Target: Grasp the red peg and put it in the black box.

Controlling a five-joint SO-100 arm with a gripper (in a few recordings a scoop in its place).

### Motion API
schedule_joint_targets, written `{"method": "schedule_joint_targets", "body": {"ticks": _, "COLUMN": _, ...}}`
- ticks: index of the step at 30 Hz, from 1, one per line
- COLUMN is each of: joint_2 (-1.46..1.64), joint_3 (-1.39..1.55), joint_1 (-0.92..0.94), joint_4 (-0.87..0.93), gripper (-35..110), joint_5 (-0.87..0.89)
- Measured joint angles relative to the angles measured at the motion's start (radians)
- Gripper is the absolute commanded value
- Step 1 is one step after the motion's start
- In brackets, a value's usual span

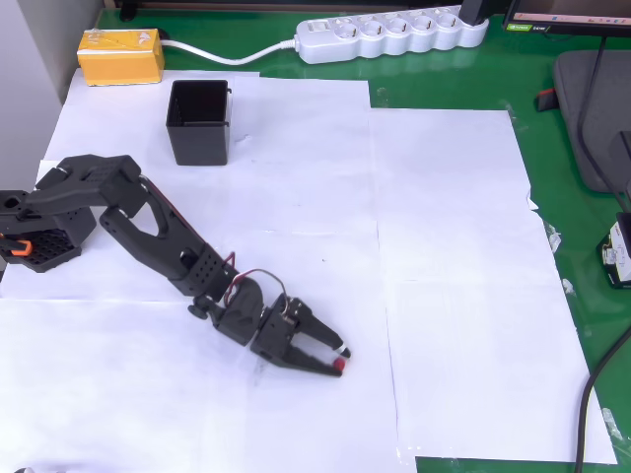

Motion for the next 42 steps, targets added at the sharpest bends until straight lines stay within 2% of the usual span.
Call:
{"method": "schedule_joint_targets", "body": {"ticks": 20, "joint_2": 0.000, "joint_3": -0.002, "joint_1": 0.000, "joint_4": -0.006, "gripper": 0, "joint_5": -0.009}}
{"method": "schedule_joint_targets", "body": {"ticks": 28, "joint_2": -0.133, "joint_3": -0.166, "joint_1": 0.000, "joint_4": 0.048, "gripper": 0, "joint_5": -0.002}}
{"method": "schedule_joint_targets", "body": {"ticks": 33, "joint_2": -0.279, "joint_3": -0.175, "joint_1": 0.006, "joint_4": 0.259, "gripper": 0, "joint_5": 0.031}}
{"method": "schedule_joint_targets", "body": {"ticks": 42, "joint_2": -0.548, "joint_3": 0.069, "joint_1": -0.011, "joint_4": 0.853, "gripper": 0, "joint_5": 0.141}}
